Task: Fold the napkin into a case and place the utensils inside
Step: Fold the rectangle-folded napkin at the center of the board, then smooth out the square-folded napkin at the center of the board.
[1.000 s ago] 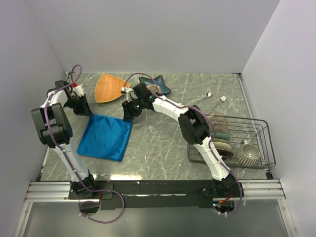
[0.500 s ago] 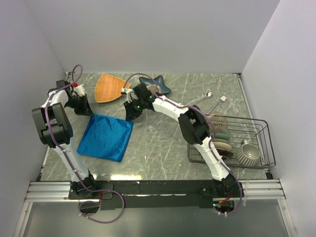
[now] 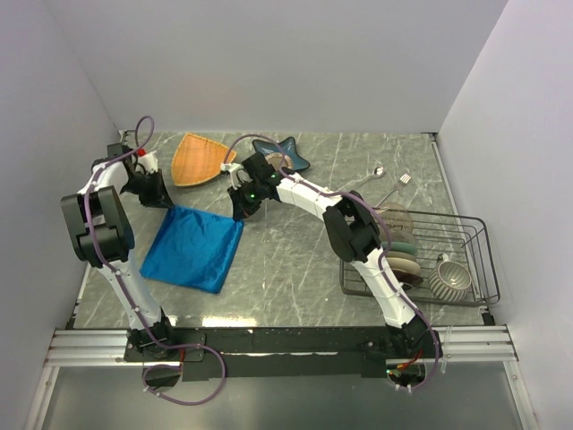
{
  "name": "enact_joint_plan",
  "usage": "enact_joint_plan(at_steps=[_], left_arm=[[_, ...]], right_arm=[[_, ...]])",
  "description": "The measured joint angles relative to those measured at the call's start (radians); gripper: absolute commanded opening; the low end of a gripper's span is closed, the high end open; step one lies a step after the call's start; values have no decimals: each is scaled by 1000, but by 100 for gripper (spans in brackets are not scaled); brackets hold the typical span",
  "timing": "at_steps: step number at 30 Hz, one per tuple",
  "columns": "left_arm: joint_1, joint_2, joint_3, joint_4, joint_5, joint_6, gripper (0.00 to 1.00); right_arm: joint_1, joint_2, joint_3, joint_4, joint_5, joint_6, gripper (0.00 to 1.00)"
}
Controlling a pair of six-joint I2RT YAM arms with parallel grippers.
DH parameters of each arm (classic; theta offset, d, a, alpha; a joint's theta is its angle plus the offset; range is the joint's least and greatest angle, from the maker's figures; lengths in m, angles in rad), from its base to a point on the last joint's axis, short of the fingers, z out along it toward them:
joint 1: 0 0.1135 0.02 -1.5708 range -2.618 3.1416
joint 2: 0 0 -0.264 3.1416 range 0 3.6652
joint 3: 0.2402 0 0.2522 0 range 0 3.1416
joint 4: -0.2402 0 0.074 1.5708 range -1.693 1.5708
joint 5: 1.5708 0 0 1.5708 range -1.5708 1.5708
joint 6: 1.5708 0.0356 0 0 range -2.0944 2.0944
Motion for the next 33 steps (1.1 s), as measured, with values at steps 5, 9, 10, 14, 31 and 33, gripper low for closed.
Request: enact_joint_plan(at_steps=[5,9,10,14,31,33], left_arm=[[-22,0,0,18,-13,-18,12],[-27,0,0,42,-46,-34,44],[-26,0,0,48,-54,-42,49],[-14,0,0,76,-71,-68,64],[149,-198,-161,35,172,59,50],[165,-209,-183,28,212,66,50]], right_arm=[[0,0,-5,-4,20,-29,0],[0,0,-6,-8,32,-41,0],[0,0,-7,-8,36,-44,0],[0,0,-15,-8,53,-50,0],[0,-21,-72,49,80,-40,0],[1,-22,-72,48,93,-39,0]])
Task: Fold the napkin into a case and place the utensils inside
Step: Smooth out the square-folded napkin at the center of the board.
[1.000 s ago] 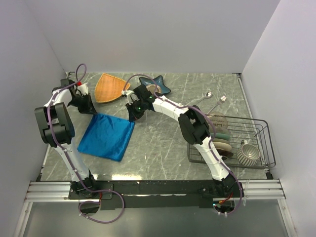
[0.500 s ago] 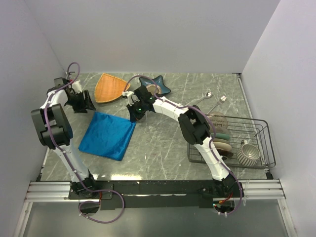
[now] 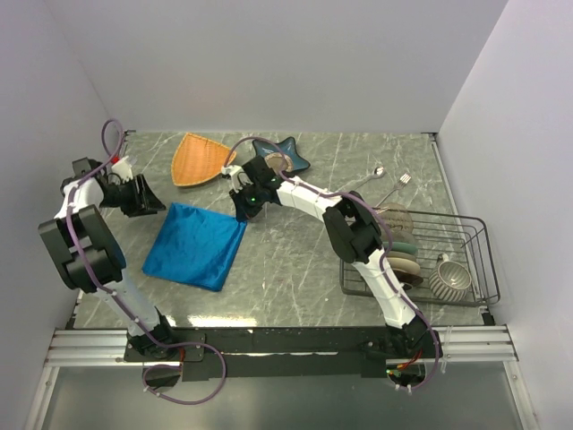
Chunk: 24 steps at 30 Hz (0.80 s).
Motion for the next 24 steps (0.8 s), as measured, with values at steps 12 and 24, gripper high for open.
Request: enact_joint_plan(at_steps=[12,24], left_arm=[[47,-39,-50,-16,27,-10,48],[-44,8,-22,-62,-146,87,59]], right_arm=[[10,0,48,-61,196,-21,12],[5,-13,60,-83,270,5,82]])
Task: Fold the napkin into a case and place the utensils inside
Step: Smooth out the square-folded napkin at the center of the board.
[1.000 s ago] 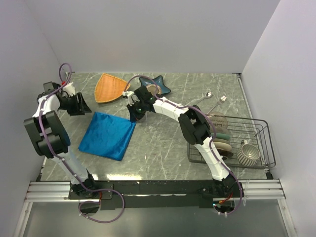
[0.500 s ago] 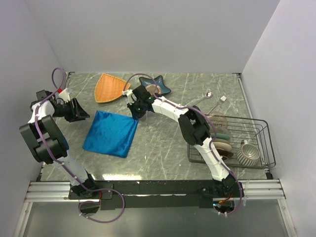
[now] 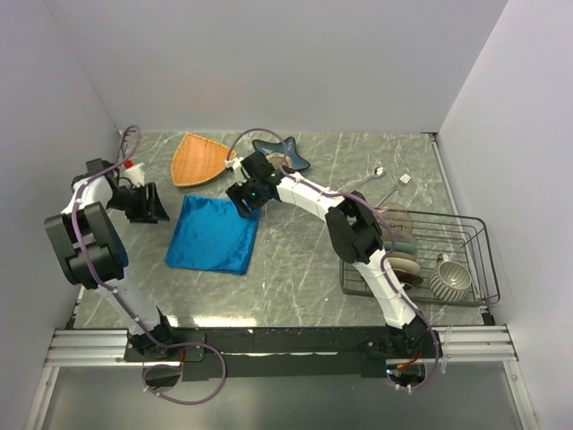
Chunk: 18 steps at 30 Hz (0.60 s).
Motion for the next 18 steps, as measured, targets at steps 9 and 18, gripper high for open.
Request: enact_joint_plan(at_steps=[9,18], left_arm=[[-74,43,5,-27,-100,98,75],[-102,95,-11,-79,-119,212,73]], right_arm=[[-57,-146,-45,-33,-81,121,95],[-152,-309,-243,-53,-225,246,96]])
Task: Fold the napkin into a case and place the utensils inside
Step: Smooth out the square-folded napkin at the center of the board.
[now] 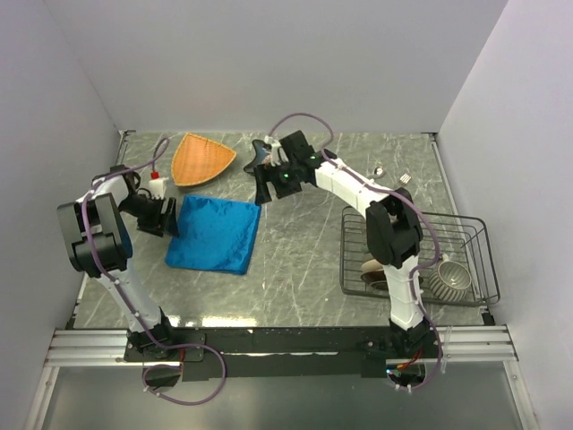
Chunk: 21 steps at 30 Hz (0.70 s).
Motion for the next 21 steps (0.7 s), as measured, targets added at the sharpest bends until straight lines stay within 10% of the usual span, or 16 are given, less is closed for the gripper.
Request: enact_joint_plan(at_steps=[9,21], left_arm=[[-85,0,-29,-64,34,68,72],[-495,-60,-129,-88,104,28,73]], right_arm=[[-72,-37,-146,-79,-73,6,96],[-96,-74,-134,-129,-87,-49,96]])
